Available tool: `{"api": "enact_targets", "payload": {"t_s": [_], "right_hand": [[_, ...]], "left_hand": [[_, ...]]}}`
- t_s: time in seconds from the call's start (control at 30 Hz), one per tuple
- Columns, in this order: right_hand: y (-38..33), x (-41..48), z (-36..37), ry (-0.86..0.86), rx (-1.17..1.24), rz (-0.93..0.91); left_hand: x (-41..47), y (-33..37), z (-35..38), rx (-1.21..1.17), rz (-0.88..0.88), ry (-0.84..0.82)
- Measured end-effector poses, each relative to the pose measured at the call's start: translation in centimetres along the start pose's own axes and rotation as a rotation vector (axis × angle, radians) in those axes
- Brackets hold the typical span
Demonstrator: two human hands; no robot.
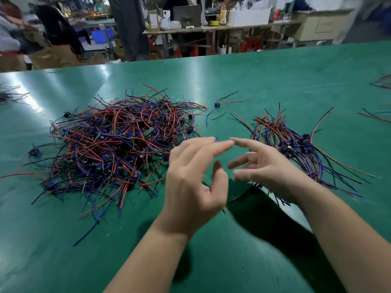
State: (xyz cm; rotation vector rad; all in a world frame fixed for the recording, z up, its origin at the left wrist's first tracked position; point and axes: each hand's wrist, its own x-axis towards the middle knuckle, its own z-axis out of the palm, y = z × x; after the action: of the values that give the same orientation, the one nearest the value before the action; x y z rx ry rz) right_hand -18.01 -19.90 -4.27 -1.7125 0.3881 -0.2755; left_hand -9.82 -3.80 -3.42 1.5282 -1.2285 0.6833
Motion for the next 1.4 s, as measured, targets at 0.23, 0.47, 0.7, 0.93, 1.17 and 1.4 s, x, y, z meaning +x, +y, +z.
{"api": "enact_targets", "payload": {"t_s": [0.23, 0.47, 0.7, 0.93, 1.17, 1.4], "right_hand": [[-0.8, -0.3, 1.1, 0.028, -0.047, -0.234], [-0.9, 0.3, -0.2, 0.448, 0.092, -0.336], [-1.8, -0.1, -1.6, 0.562, 0.473, -0.282], [-2.6, -0.6, -0.7, 0.354, 0.572, -0.172], [-3.1, -1.8, 0.1, -0.017, 0.484, -0.219], [-3.1, -1.5, 0.5, 0.052, 0.496, -0.144]], "left_hand": [[-1.0, 1.9, 1.6, -0.159, 0.131, -0.284], [-1.1, 1.6, 1.2, -0.241, -0.008, -0.084], [-0.6, 0.1, 0.5, -0.077, -0.095, 0.001], [-1.3, 0.5, 2.1, -0.143, -0.351, -0.235], [-0.4, 1.5, 2.3, -0.742, -0.990, -0.131], [0.2, 2.0, 1.8, -0.956, -1.098, -0.086]]}}
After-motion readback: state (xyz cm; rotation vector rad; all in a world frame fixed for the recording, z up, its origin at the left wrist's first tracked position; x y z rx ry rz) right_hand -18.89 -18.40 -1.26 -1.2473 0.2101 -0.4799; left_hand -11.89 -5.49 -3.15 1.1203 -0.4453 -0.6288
